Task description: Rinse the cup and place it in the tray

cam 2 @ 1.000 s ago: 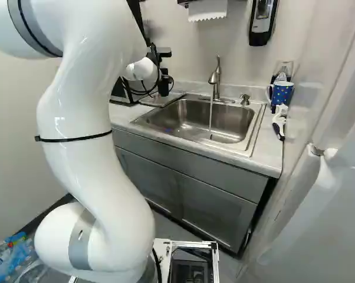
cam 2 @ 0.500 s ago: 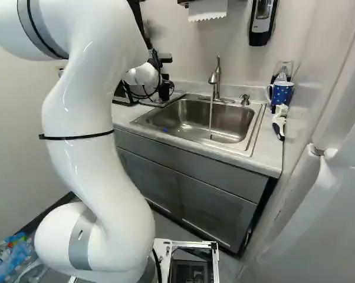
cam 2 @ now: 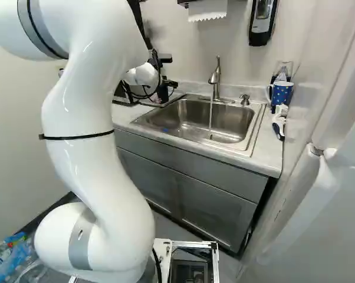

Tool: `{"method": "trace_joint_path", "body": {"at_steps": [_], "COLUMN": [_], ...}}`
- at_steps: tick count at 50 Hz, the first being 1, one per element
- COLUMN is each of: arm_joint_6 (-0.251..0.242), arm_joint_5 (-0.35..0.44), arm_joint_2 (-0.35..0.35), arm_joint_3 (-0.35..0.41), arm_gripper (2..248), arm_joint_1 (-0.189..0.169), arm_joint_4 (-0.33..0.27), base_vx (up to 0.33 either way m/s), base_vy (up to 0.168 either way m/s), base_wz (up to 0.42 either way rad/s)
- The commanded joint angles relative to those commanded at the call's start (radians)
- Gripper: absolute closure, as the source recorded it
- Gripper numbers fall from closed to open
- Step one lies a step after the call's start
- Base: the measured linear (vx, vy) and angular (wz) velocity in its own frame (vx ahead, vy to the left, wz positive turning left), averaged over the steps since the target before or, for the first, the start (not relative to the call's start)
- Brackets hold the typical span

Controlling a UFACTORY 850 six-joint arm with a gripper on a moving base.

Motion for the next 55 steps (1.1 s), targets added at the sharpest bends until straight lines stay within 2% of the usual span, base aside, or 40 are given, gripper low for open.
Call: {"method": "trace_joint_path", "body": {"at_steps": [55], "arm_joint_6": [0.0], "arm_joint_5": [0.0], "arm_joint_2": [0.066], "arm_joint_3": [-0.032], "arm_gripper": [3], "arm_joint_1": [0.0], "arm_joint_4": [0.0], "base_vx": [0.0], "base_vy": [0.0], "base_wz": [0.0]}}
